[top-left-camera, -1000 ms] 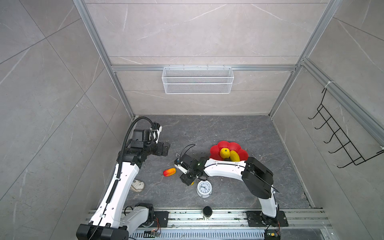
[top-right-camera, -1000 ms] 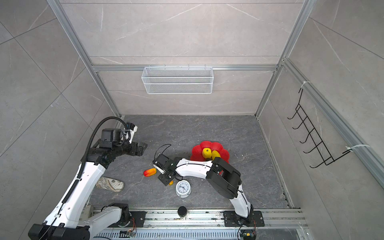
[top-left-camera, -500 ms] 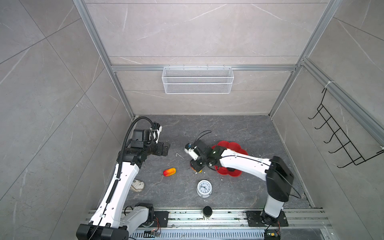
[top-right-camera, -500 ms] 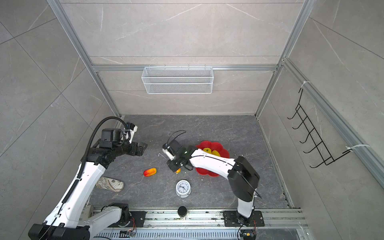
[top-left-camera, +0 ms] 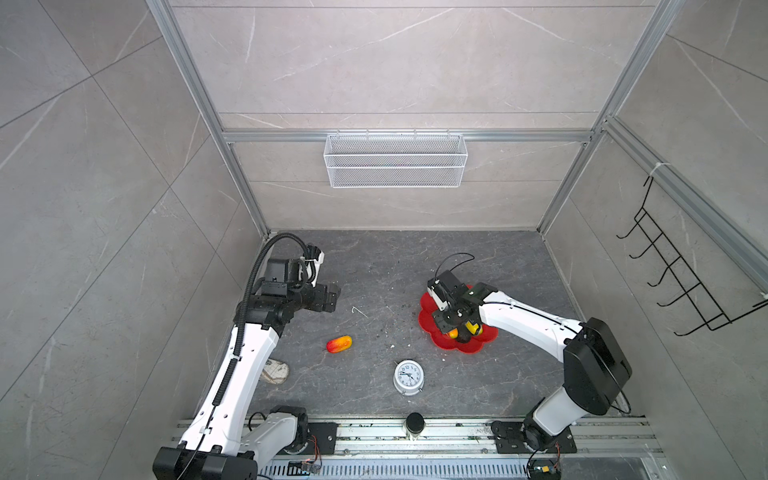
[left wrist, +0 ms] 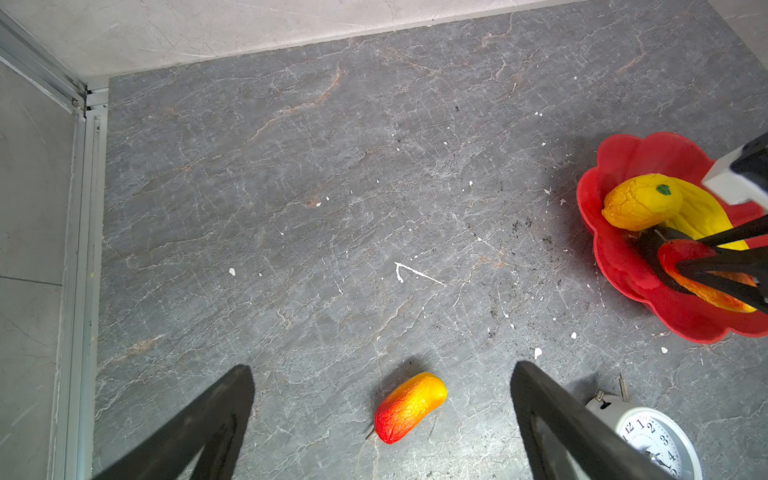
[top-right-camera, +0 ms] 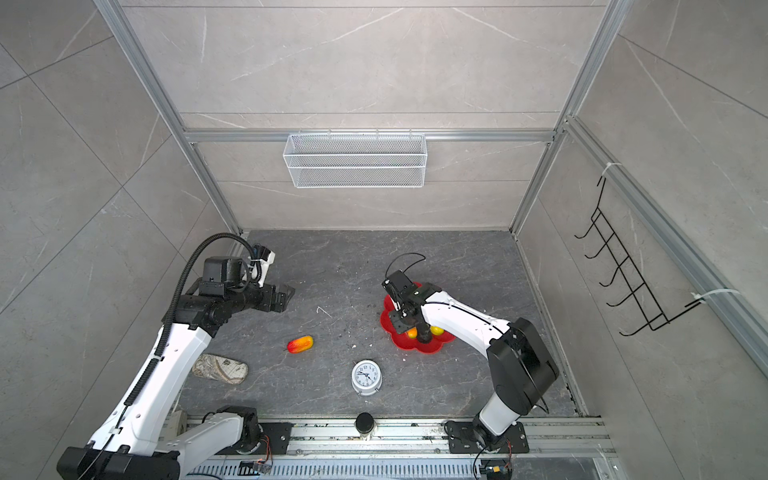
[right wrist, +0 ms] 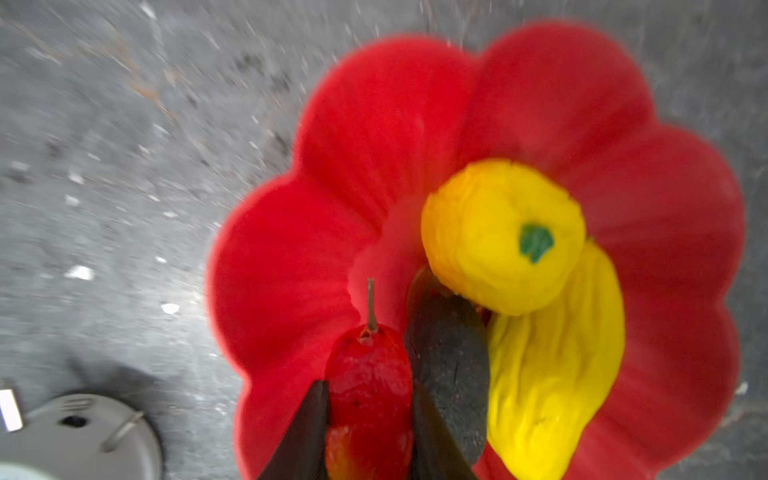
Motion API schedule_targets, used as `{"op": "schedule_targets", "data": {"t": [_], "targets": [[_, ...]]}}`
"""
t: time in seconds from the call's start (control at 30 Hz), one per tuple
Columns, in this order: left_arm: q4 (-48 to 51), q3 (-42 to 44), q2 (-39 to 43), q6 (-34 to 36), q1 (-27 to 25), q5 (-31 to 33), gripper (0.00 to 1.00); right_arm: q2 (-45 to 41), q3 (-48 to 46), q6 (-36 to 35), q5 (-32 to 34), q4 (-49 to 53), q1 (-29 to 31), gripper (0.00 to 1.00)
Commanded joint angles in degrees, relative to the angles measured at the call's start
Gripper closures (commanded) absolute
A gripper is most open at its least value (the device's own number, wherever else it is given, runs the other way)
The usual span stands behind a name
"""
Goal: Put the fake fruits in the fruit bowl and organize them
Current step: 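Lower the red pear-shaped fruit into the red bowl and release it, then move the right gripper to the red-yellow mango and grasp it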
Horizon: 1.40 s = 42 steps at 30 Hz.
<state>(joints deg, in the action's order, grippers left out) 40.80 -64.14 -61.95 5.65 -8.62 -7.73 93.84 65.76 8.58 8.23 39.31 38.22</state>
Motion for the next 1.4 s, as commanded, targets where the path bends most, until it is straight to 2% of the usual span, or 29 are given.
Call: {"op": "schedule_targets", "data": {"t": [0.0, 0.1, 0.23, 0.47, 0.57, 0.73, 0.77, 0.8, 0.83, 0.9, 0.97, 1.2, 1.37], "targets": [[0.1, -1.3, -0.1, 0.0, 0.3, -0.9, 0.0, 1.5, -1.1, 1.6, 2.1, 0.4, -0.2, 0.76], [0.0, -1.3, -0.1, 0.1, 0.3, -0.8, 0.0, 2.7, -1.7, 1.7, 2.3, -0.5, -0.2, 0.75], [0.1, -1.3, -0.1, 0.1, 0.3, -0.8, 0.0, 3.9, -2.0, 1.9, 2.0, -1.9, -0.3, 0.64], [0.1, -1.3, 0.0, 0.2, 0.3, -0.7, 0.0, 4.3, -1.2, 1.9, 1.6, -1.8, -0.3, 0.53], [0.1, -1.3, 0.0, 0.2, 0.3, -0.7, 0.0, 2.9, 0.6, 1.2, 2.6, 0.7, -0.3, 0.42], [0.1, -1.3, -0.1, 0.3, 0.3, -0.7, 0.0, -1.1, 7.4, -1.8, 2.6, 6.9, -0.2, 0.18], [0.1, -1.3, -0.2, 0.2, 0.3, -0.7, 0.0, -2.3, 8.9, -3.4, -0.7, 7.1, 0.0, 0.14], [0.1, -1.3, -0.2, 0.3, 0.3, -0.8, 0.0, -3.7, 10.1, -5.4, -5.6, 6.2, 0.3, 0.04], [0.1, -1.3, -0.3, 0.2, 0.3, -0.7, 0.0, -4.7, 10.5, -6.6, -9.6, 4.8, 1.0, 0.0], [0.2, -1.3, -0.3, 0.2, 0.3, -0.6, 0.0, -5.5, 11.1, -7.9, -17.6, 0.9, 3.2, 0.0], [0.2, -1.3, -0.3, 0.4, 0.3, -0.5, 0.0, -3.6, 11.8, -8.0, -20.7, -2.4, 5.9, 0.0], [0.0, -1.3, 0.2, 0.2, 0.3, -0.7, 0.0, 11.7, 17.0, -7.5, -24.3, -10.4, 16.1, 0.0], [0.3, -1.3, 0.5, 0.1, 0.3, 0.1, 0.0, 19.9, 19.6, -3.4, -27.9, -19.4, 19.1, 0.0]]}}
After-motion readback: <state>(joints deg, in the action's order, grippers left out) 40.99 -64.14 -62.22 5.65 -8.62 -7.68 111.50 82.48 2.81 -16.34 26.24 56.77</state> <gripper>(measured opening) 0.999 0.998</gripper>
